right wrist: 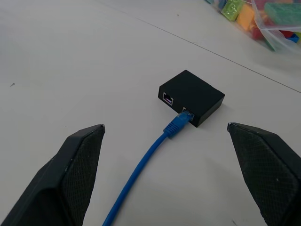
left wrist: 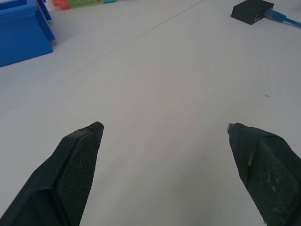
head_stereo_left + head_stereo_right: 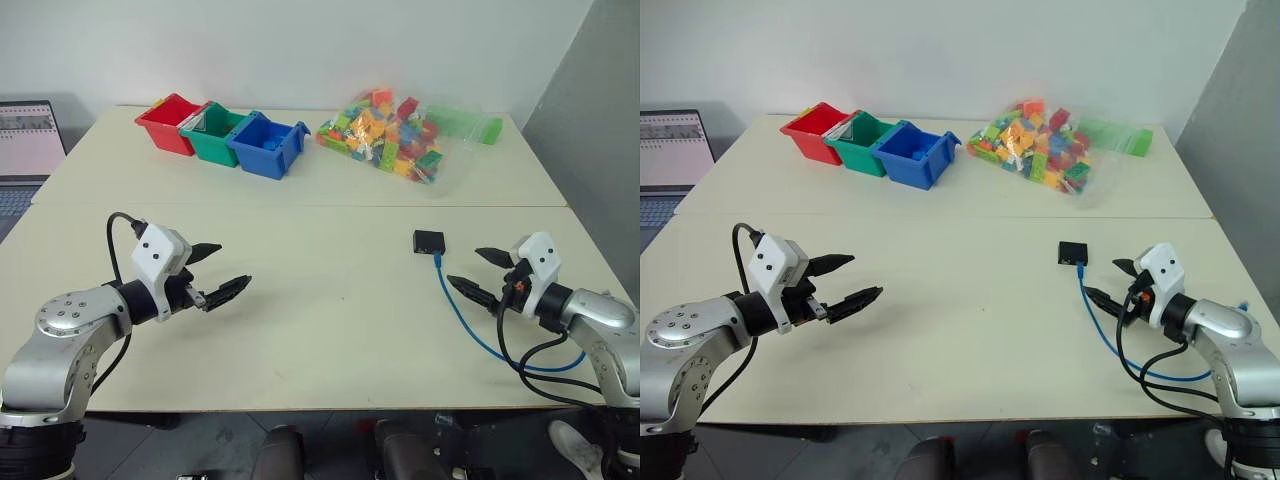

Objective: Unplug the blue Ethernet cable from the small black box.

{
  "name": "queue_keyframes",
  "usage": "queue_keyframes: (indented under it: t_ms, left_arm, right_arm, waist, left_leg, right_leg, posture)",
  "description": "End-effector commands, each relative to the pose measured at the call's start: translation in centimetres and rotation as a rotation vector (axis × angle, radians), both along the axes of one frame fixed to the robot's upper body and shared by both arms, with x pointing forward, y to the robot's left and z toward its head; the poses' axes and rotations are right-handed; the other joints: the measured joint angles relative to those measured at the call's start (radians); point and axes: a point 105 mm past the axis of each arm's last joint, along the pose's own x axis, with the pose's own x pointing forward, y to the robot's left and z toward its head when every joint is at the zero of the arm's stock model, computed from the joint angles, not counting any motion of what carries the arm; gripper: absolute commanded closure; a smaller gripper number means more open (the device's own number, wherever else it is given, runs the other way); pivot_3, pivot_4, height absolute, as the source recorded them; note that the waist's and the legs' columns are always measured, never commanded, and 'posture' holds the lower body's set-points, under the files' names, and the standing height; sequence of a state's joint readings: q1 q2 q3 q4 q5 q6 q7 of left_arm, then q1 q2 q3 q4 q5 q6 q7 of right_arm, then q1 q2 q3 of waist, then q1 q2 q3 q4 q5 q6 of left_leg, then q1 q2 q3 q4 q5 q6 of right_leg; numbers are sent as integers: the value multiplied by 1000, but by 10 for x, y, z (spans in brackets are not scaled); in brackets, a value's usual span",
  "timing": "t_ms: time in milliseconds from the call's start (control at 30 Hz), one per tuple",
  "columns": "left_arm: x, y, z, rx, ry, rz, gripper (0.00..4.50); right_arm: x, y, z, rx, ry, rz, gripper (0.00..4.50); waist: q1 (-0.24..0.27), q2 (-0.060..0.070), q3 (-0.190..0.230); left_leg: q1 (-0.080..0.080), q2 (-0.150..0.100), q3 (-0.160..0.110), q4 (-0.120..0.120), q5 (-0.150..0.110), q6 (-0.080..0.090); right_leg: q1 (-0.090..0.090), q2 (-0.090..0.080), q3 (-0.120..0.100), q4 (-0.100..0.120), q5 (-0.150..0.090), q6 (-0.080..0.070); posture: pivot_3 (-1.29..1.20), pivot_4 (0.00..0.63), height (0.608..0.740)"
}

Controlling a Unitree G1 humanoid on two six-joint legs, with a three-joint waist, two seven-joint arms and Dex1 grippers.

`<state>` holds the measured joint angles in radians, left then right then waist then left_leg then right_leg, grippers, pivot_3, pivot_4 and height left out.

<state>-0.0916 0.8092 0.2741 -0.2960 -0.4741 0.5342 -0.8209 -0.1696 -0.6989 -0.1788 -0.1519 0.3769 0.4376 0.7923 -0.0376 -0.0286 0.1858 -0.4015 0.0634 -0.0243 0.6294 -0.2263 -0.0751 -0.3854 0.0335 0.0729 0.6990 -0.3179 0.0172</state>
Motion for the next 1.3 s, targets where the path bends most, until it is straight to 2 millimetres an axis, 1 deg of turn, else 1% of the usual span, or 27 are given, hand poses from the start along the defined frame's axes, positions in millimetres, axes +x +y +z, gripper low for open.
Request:
queue_keyframes:
  t_ms: [33,267,433,533,600,633,767,900,1067,1167,1300]
  left_arm:
    - [-4,-4,16,10,-60,-26,0]
    - [-7,-7,13,22,-39,-32,0]
    - [-8,-13,12,15,-32,-45,0]
    - [-14,-26,8,16,12,-104,0]
    - [-22,-40,9,-11,43,-184,0]
    - [-25,-44,9,-19,49,-209,0]
    - [-41,-64,12,-17,90,-361,0]
    - [-49,-78,17,-6,112,-469,0]
    - [-51,-84,16,18,119,-527,0]
    - [-50,-84,13,29,119,-537,0]
    - [-48,-85,10,26,115,-538,0]
  right_arm:
    - [1,-7,16,-8,-69,-6,67]
    - [0,-7,10,-23,-50,-7,67]
    - [0,-5,1,-30,-25,-30,67]
    - [8,-6,-13,-52,-21,-124,67]
    - [14,-5,-24,-54,-13,-220,67]
    - [16,-5,-27,-55,-14,-251,67]
    - [18,11,-41,-28,4,-306,67]
    - [25,24,-48,21,4,-408,67]
    - [33,37,-52,41,-6,-505,67]
    - [36,41,-55,47,17,-556,569]
    - [38,51,-56,56,37,-560,1616]
  waist:
    - [1,0,0]
    - [1,0,0]
    - [2,0,0]
    - [2,0,0]
    - [2,0,0]
    - [1,0,0]
    - [1,0,0]
    - [1,0,0]
    - [-8,0,-1]
    - [-12,0,-1]
    - [-13,0,-1]
  left_leg:
    - [0,0,0,0,0,0]
    - [0,0,0,0,0,0]
    - [0,0,0,0,0,0]
    - [0,0,0,0,0,0]
    - [0,0,0,0,0,0]
    - [0,0,0,0,0,0]
    - [0,0,0,0,0,0]
    - [0,0,0,0,0,0]
    - [1,0,0,0,0,0]
    - [1,0,0,0,0,0]
    - [1,0,0,0,0,0]
  right_leg:
    - [0,0,0,0,0,0]
    - [0,0,0,0,0,0]
    - [0,0,0,0,0,0]
    - [0,0,0,0,0,0]
    - [0,0,0,0,0,0]
    - [0,0,0,0,0,0]
    - [0,0,0,1,0,0]
    - [0,0,0,1,0,0]
    - [0,0,1,1,0,0]
    - [0,1,1,1,0,0]
    - [0,1,1,1,0,0]
  posture:
    - [0,150,740]
    - [0,150,740]
    - [0,150,740]
    - [0,150,740]
    - [0,150,740]
    - [0,150,740]
    - [0,150,740]
    - [0,150,740]
    - [0,150,740]
    - [0,150,740]
    - [0,150,740]
